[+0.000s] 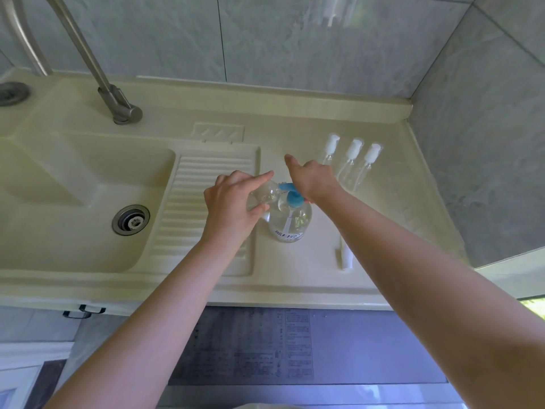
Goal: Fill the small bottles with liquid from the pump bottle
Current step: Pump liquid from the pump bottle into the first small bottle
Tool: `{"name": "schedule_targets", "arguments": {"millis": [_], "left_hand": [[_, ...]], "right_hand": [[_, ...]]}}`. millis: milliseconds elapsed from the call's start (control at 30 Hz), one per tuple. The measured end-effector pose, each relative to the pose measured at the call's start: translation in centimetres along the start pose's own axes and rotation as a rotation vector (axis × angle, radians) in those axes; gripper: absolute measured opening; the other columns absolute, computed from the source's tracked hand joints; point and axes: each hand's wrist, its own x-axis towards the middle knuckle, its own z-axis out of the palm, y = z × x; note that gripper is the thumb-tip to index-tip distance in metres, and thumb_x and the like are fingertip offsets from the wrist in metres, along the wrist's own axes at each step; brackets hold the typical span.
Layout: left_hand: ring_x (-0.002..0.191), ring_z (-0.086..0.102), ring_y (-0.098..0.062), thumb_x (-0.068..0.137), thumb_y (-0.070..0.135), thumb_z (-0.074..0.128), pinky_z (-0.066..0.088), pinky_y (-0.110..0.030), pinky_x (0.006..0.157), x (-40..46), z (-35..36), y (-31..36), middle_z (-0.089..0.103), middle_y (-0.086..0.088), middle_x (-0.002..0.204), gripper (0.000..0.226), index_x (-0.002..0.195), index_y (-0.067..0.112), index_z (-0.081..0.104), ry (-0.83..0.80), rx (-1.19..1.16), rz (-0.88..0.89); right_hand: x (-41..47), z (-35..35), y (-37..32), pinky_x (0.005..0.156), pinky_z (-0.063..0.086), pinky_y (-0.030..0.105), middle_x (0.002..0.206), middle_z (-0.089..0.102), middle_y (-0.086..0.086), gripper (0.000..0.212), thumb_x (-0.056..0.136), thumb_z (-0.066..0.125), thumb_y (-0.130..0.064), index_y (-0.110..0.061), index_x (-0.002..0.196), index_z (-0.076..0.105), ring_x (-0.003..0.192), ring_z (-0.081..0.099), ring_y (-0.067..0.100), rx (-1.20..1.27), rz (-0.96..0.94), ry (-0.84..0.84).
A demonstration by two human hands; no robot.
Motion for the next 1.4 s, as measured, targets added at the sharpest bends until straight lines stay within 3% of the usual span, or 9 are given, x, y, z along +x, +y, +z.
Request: {"name": "schedule_targets", "arguments": {"millis": [167,367,567,667,733,900,1000,1200,1400], "left_hand": [[0.106,0.049,-0.020,0.077,0.027,0.079,0.024,-0.028,0.083,0.0,0.0,0.0,0.060,0.012,0.113,0.060,0.130,0.046,0.057,-0.004,-0.005,-0.002],[0.105,0.049,-0.021,0.076,0.027,0.080,0.024,-0.028,0.082,0.0,0.2,-0.1,0.061,0.012,0.111,0.060,0.129,0.046,0.058,-0.019,0.007,0.003],[0.104,0.050,-0.020,0.075,0.027,0.080,0.024,-0.027,0.083,0.3,0.0,-0.2,0.060,0.012,0.110,0.061,0.128,0.047,0.058,-0.016,-0.009,0.013],[0.104,0.049,-0.020,0.075,0.028,0.080,0.024,-0.026,0.083,0.4,-0.1,-0.2,0.060,0.011,0.110,0.060,0.128,0.047,0.058,-0.020,0.008,0.025],[0.104,0.049,-0.020,0.076,0.028,0.080,0.024,-0.027,0.084,0.5,-0.2,-0.3,0.059,0.011,0.111,0.060,0.129,0.046,0.058,-0.027,0.014,0.028],[0.104,0.048,-0.020,0.076,0.027,0.080,0.023,-0.027,0.082,0.5,0.1,-0.2,0.059,0.011,0.111,0.060,0.129,0.046,0.058,-0.028,0.005,0.028],[0.104,0.048,-0.020,0.075,0.027,0.080,0.021,-0.027,0.081,0.4,0.3,-0.2,0.059,0.012,0.110,0.060,0.128,0.046,0.058,-0.029,0.029,0.036],[0.106,0.047,-0.020,0.077,0.026,0.079,0.023,-0.026,0.082,0.4,0.1,-0.2,0.058,0.012,0.112,0.060,0.129,0.046,0.058,-0.021,0.009,0.040],[0.104,0.046,-0.018,0.076,0.026,0.080,0.022,-0.026,0.083,0.6,0.1,-0.3,0.057,0.012,0.111,0.060,0.129,0.046,0.058,-0.020,-0.014,0.059]], "right_hand": [[0.1,-0.4,0.1,0.072,0.048,0.033,0.081,0.064,0.015,0.057,0.095,0.032,-0.058,-0.009,0.075,0.052,0.075,0.063,0.029,0.008,-0.006,-0.005],[-0.5,0.8,0.6,0.085,0.047,0.044,0.099,0.056,0.019,0.050,0.104,0.021,-0.044,-0.007,0.097,0.054,0.100,0.058,0.038,-0.050,-0.069,0.077],[0.1,0.3,0.4,0.072,0.040,0.035,0.083,0.053,0.010,0.064,0.099,0.019,-0.058,-0.012,0.119,0.060,0.071,0.052,0.026,-0.014,-0.026,0.006],[0.2,-0.1,0.1,0.082,0.049,0.038,0.092,0.061,0.018,0.067,0.097,0.023,-0.063,-0.006,0.098,0.057,0.088,0.062,0.035,0.020,0.000,0.000],[0.5,-0.1,0.3,0.079,0.048,0.036,0.088,0.062,0.017,0.066,0.097,0.024,-0.063,-0.006,0.094,0.057,0.087,0.062,0.034,0.012,-0.007,0.002],[0.7,0.8,0.5,0.073,0.042,0.037,0.087,0.055,0.011,0.056,0.100,0.023,-0.050,-0.011,0.114,0.061,0.079,0.054,0.031,-0.024,-0.040,0.075],[0.5,1.3,0.5,0.070,0.039,0.036,0.093,0.055,0.014,0.053,0.101,0.023,-0.044,-0.007,0.105,0.061,0.083,0.050,0.034,-0.054,-0.039,0.129],[0.3,0.2,0.4,0.083,0.050,0.037,0.096,0.061,0.016,0.062,0.098,0.024,-0.060,-0.008,0.099,0.058,0.088,0.061,0.035,0.050,0.005,0.038],[0.3,-0.4,0.0,0.061,0.042,0.030,0.074,0.061,0.014,0.056,0.098,0.030,-0.054,-0.007,0.077,0.053,0.065,0.059,0.027,0.002,-0.007,-0.025]]}}
